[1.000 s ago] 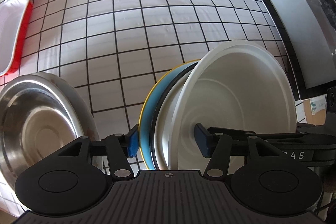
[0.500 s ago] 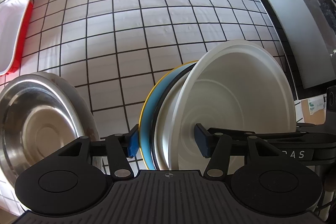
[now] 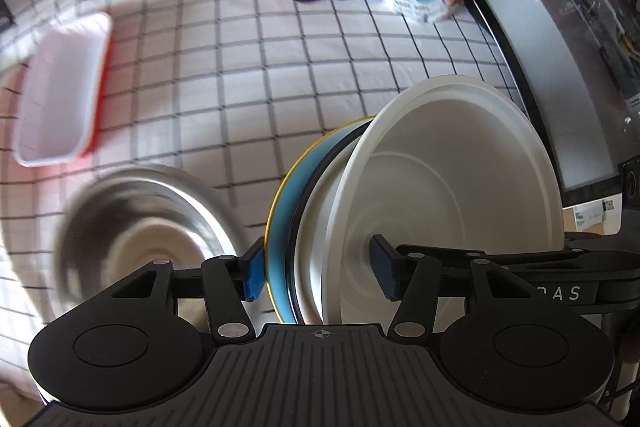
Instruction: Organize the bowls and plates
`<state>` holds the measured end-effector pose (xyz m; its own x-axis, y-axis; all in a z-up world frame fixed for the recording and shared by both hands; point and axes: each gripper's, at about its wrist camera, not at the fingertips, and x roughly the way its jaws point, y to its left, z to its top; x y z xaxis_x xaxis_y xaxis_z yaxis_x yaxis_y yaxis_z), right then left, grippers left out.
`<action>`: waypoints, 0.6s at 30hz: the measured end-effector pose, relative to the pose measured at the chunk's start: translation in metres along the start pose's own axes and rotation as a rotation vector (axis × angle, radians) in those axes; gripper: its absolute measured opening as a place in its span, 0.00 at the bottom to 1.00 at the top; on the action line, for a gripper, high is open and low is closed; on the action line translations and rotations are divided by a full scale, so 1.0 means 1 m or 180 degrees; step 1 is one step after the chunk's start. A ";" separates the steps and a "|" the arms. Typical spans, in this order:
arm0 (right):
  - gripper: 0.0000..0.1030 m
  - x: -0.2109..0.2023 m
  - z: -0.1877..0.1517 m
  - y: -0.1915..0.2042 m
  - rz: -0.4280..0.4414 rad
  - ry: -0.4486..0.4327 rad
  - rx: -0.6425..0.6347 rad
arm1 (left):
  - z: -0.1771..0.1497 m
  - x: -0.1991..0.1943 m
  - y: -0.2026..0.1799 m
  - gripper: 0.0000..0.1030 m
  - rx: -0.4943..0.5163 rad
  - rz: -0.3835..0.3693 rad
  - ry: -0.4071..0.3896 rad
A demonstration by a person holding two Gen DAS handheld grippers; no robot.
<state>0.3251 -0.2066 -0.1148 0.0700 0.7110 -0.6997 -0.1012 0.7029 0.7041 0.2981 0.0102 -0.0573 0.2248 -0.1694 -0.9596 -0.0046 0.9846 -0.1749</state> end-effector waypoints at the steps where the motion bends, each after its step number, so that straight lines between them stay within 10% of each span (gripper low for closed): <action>1: 0.54 0.002 0.001 0.010 0.0017 -0.0002 -0.0033 | 0.001 -0.008 0.006 0.55 0.0025 0.0020 -0.0016; 18: 0.54 0.100 0.016 0.128 0.0020 0.0315 -0.0280 | -0.012 -0.044 0.145 0.55 -0.0292 0.0066 -0.0039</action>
<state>0.3350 -0.0453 -0.0926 -0.0287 0.7068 -0.7068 -0.1881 0.6906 0.6983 0.2763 0.1597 -0.0429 0.2357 -0.1479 -0.9605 -0.0984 0.9796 -0.1750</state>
